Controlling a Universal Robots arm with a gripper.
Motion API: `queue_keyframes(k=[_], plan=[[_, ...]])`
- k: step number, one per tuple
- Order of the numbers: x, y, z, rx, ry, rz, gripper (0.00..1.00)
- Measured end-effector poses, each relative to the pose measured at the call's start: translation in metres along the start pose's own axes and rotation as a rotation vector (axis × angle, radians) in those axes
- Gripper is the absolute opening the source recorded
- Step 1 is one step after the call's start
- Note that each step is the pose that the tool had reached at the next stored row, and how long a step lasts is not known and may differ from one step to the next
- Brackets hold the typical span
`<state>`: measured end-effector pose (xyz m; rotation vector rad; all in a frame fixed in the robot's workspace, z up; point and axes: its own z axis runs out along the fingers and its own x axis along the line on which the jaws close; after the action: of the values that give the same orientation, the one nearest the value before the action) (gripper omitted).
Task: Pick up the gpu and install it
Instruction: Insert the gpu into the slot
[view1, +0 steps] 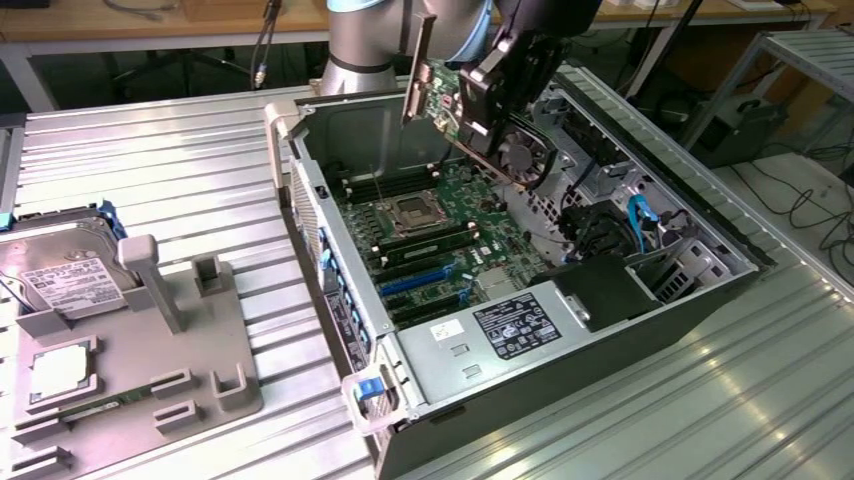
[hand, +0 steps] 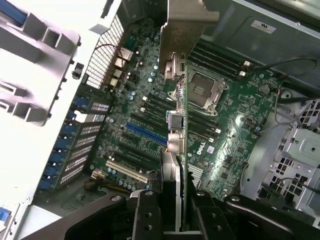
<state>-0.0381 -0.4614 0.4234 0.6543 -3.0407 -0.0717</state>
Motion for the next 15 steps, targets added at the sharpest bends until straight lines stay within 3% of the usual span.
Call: queue_keyframes(k=[15], plan=[[0.0007, -0.0014, 0.0002, 0.0026, 0.0066, -0.126, 0.28]])
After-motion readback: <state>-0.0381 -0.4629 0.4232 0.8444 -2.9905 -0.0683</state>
